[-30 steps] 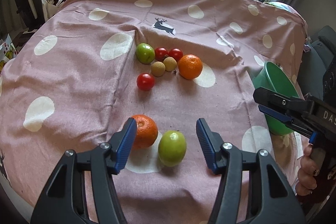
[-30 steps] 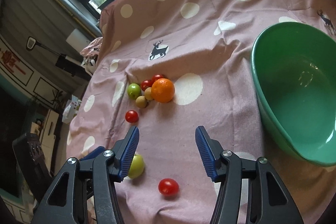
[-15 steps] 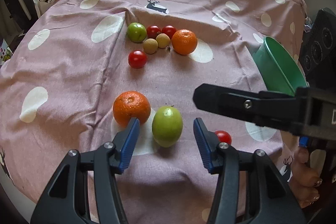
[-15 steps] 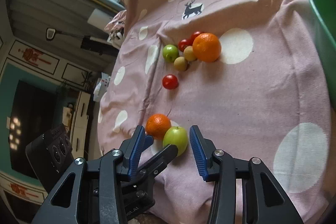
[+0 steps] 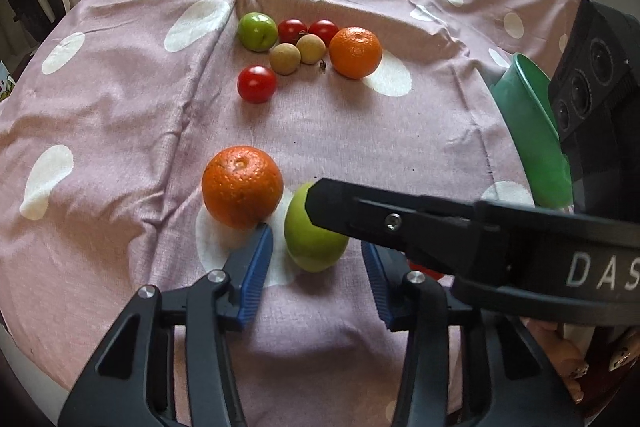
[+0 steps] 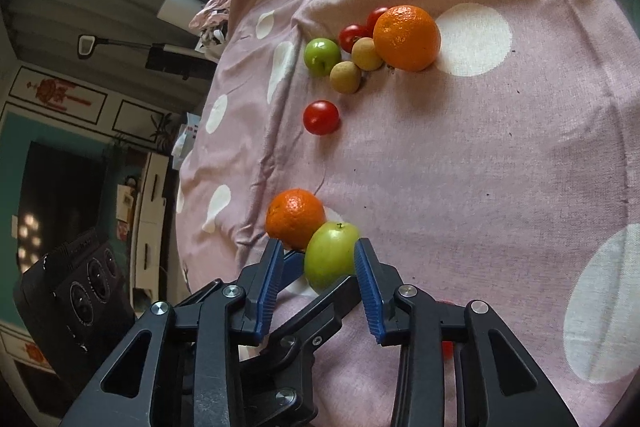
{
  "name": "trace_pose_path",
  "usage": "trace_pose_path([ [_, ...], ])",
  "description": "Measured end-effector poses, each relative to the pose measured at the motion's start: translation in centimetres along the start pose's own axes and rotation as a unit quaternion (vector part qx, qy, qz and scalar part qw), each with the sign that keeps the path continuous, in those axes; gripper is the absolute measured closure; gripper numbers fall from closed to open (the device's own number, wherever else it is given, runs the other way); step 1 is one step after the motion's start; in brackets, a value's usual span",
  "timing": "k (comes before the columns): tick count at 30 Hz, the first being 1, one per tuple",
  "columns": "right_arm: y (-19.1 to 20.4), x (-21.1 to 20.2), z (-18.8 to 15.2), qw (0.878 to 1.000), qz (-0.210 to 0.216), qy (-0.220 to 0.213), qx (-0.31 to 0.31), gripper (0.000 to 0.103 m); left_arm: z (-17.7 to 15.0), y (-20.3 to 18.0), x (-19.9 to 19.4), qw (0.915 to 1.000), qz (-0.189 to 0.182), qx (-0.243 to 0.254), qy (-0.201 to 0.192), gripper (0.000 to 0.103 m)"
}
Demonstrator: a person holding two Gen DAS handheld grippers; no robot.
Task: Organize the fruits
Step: 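Close the right tool on the green apple, then lift the green apple with the right tool and carry it over the green bowl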
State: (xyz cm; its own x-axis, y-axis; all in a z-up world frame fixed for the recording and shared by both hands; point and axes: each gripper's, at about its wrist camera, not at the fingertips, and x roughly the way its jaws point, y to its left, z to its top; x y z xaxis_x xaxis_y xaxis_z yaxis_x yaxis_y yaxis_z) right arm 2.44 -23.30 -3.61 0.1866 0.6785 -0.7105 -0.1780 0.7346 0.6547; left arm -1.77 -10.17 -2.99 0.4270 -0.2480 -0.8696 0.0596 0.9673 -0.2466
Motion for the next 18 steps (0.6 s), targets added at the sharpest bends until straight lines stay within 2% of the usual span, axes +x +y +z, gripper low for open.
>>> trace_pose_path([
  [5, -0.4, 0.5, -0.1, 1.0, -0.007, 0.005, 0.004, 0.064, -0.1, -0.1, 0.4, 1.0, -0.002, 0.001, 0.006, 0.069],
  [9, -0.6, 0.6, -0.1, 1.0, -0.016, 0.004, 0.003, 0.07, -0.1, 0.0, 0.4, 1.0, -0.001, -0.004, 0.0, 0.069],
  [14, -0.5, 0.5, -0.3, 1.0, -0.02, -0.003, -0.003, 0.07, 0.0, -0.2, 0.3, 1.0, 0.002, -0.003, -0.006, 0.069],
  [18, 0.1, -0.3, -0.4, 0.999, -0.023, -0.017, -0.014, 0.07, 0.2, -0.7, -0.7, 0.9997, 0.004, 0.003, -0.026, 0.069],
])
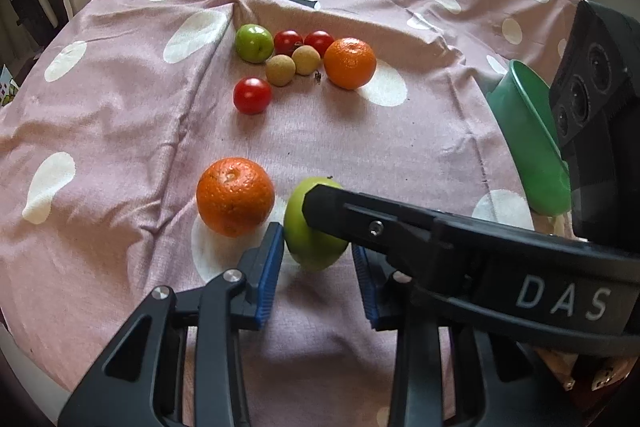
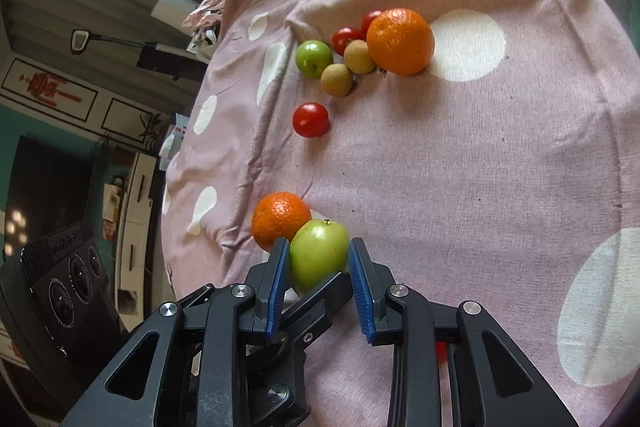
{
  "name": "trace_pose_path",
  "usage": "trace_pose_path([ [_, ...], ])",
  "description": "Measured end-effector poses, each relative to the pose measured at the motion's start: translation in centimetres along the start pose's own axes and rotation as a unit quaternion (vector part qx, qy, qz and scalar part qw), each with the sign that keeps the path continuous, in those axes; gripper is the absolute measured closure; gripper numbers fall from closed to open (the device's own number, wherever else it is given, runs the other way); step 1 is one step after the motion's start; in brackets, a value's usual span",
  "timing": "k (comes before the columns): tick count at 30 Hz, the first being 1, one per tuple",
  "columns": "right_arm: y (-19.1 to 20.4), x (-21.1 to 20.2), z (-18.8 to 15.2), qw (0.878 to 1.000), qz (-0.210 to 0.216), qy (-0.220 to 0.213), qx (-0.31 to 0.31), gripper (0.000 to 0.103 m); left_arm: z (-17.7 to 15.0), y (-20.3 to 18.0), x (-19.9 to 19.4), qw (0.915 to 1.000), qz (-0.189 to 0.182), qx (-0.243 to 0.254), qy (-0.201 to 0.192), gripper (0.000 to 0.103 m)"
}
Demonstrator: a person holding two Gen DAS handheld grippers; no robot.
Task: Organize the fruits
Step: 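Lift the green apple with the right tool and carry it over the green bowl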
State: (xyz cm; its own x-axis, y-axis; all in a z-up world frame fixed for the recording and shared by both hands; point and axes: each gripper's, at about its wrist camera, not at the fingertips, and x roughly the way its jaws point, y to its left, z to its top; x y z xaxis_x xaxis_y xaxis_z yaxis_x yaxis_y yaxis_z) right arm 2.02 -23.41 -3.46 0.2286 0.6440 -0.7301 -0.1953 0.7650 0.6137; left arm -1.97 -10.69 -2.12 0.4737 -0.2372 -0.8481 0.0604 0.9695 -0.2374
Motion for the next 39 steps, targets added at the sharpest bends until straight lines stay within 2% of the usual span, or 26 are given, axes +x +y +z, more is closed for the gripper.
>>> trace_pose_path([
  [7, 1.2, -3.6, 0.1, 0.998, -0.001, -0.055, -0.026, 0.07, 1.0, -2.8, -2.6, 0.9981, 0.003, 0.029, -0.054, 0.069],
  [14, 1.3, -7.7, 0.3, 0.993, -0.014, -0.115, -0.032, 0.07, 1.9, -6.7, -4.1, 0.9925, 0.015, 0.077, -0.094, 0.069],
  [25, -0.7, -13.0, 0.4, 0.982, -0.011, -0.186, -0.013, 0.07, 3.1, -11.5, -5.0, 0.9861, -0.02, 0.114, -0.12, 0.069],
  [35, -3.9, -16.9, 0.2, 0.97, -0.032, -0.241, 0.024, 0.07, 4.0, -16.7, -3.9, 0.9787, -0.049, 0.156, -0.124, 0.069],
  [39, -5.5, -18.4, -0.1, 0.965, -0.026, -0.256, 0.043, 0.07, 4.2, -18.1, -3.5, 0.977, -0.065, 0.165, -0.119, 0.069],
])
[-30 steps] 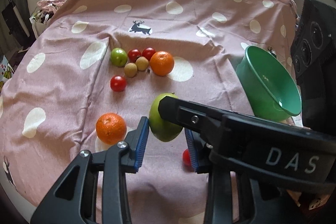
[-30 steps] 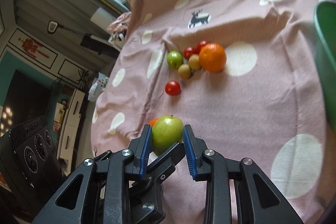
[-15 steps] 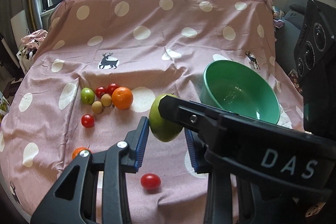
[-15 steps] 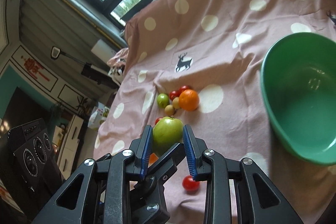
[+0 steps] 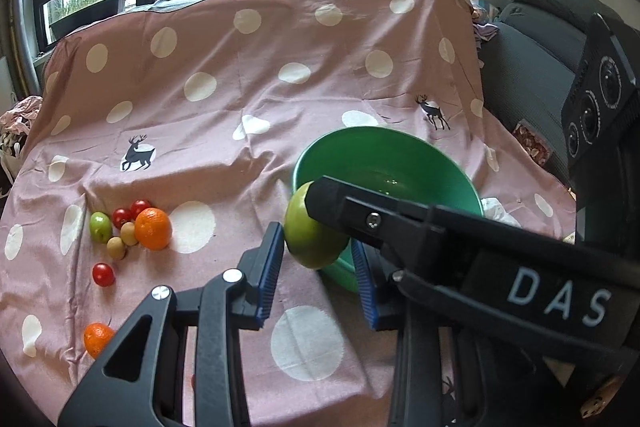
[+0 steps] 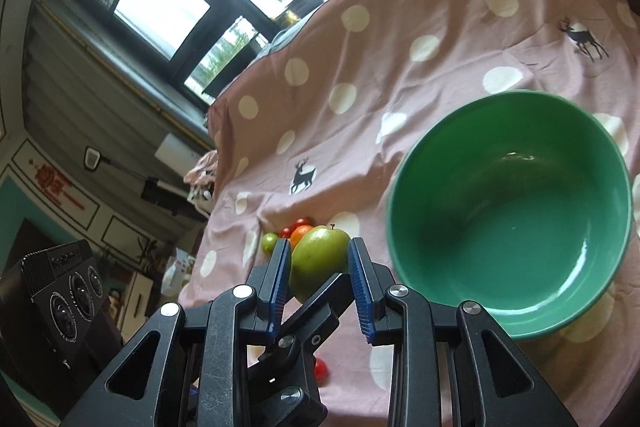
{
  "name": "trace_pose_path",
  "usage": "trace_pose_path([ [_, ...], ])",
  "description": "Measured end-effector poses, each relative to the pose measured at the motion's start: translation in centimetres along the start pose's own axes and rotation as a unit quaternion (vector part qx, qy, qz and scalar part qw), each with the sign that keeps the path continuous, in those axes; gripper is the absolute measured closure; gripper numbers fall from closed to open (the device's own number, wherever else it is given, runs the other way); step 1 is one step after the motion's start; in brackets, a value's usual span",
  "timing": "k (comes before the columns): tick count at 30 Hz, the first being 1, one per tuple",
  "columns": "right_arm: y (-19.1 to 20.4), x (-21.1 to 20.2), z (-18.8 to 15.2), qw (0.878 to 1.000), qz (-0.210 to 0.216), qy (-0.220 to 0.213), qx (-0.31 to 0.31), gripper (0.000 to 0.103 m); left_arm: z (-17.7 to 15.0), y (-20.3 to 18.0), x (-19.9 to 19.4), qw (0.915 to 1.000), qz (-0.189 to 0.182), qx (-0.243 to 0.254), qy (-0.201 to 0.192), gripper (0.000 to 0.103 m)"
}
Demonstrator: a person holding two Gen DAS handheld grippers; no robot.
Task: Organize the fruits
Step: 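Lift the green apple with the right tool and carry it over the green bowl, then open the right tool to drop the apple into the bowl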
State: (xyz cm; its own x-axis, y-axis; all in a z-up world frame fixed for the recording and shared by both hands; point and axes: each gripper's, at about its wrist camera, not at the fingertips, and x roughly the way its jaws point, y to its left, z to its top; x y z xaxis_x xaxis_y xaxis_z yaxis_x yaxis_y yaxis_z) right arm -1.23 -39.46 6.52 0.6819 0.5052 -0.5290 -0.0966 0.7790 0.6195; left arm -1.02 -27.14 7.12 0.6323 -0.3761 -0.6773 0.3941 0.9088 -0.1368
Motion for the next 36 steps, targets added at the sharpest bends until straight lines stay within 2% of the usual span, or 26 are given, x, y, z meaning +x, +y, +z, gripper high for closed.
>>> trace_pose_path([
  [5, -1.3, -1.1, 0.5, 1.0, -0.016, -0.018, 0.011, 0.07, 0.4, -1.9, 0.9, 0.9998, -0.007, 0.019, 0.0, 0.069],
  [14, -3.8, -2.6, 1.2, 0.998, -0.038, -0.037, 0.021, 0.07, 1.0, -3.7, 2.7, 0.9987, -0.042, 0.028, 0.011, 0.069],
  [36, -8.8, -3.4, 1.8, 0.991, -0.107, -0.037, 0.073, 0.07, 0.7, -6.6, 7.5, 0.9917, -0.113, 0.028, 0.056, 0.069],
])
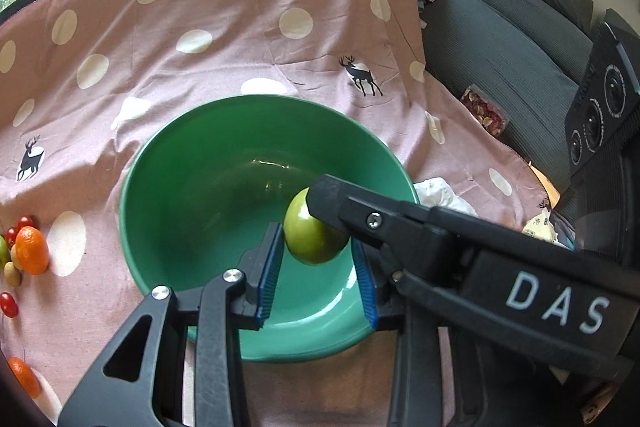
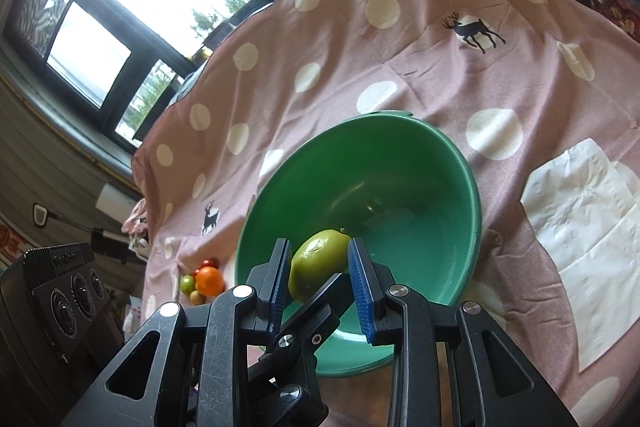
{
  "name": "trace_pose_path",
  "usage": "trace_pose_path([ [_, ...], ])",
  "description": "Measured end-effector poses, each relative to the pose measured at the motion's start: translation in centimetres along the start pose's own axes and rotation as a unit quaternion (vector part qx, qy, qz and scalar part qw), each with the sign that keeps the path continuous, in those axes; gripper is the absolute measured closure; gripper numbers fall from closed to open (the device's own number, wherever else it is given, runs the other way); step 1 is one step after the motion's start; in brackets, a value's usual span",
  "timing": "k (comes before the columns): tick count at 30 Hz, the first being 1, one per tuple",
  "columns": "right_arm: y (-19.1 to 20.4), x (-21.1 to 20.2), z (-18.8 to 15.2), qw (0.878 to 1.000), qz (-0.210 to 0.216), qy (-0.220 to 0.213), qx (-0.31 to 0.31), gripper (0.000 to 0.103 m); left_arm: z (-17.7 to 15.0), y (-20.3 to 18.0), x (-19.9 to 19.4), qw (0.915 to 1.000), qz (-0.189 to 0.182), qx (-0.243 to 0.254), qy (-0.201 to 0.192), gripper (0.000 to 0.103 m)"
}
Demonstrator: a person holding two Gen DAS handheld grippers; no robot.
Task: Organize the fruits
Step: 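Open the right tool to drop the apple into the bowl, then move the right tool back from the bowl toward the large orange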
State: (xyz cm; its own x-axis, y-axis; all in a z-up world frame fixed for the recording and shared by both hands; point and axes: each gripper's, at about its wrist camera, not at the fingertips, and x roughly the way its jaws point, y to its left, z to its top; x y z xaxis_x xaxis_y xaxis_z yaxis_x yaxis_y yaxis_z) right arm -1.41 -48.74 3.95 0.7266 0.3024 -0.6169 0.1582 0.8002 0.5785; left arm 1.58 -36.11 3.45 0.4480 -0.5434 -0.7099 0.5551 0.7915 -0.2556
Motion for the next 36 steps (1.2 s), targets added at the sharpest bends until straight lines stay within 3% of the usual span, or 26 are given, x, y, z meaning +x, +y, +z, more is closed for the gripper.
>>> trace_pose_path([
  [6, -0.3, 0.0, 0.0, 1.0, -0.01, 0.001, -0.004, 0.07, -0.2, 0.0, 0.9, 0.9998, -0.015, -0.005, 0.012, 0.075],
  [18, -1.3, 0.8, 0.1, 0.999, -0.039, 0.015, 0.012, 0.07, -0.5, 0.0, 1.4, 0.9993, -0.03, -0.014, 0.016, 0.075],
  [29, 0.2, -0.9, 0.1, 0.999, -0.019, -0.032, -0.004, 0.07, -1.7, 3.3, -4.6, 0.9976, -0.023, -0.057, -0.033, 0.073],
  [32, 1.1, -1.0, 0.0, 0.997, -0.047, -0.054, -0.024, 0.07, -2.4, 5.6, -7.1, 0.9956, -0.002, -0.081, -0.047, 0.072],
  [36, 2.2, 0.1, -0.1, 0.984, -0.138, -0.089, -0.066, 0.07, -3.5, 8.7, -9.9, 0.9926, 0.042, -0.098, -0.057, 0.072],
])
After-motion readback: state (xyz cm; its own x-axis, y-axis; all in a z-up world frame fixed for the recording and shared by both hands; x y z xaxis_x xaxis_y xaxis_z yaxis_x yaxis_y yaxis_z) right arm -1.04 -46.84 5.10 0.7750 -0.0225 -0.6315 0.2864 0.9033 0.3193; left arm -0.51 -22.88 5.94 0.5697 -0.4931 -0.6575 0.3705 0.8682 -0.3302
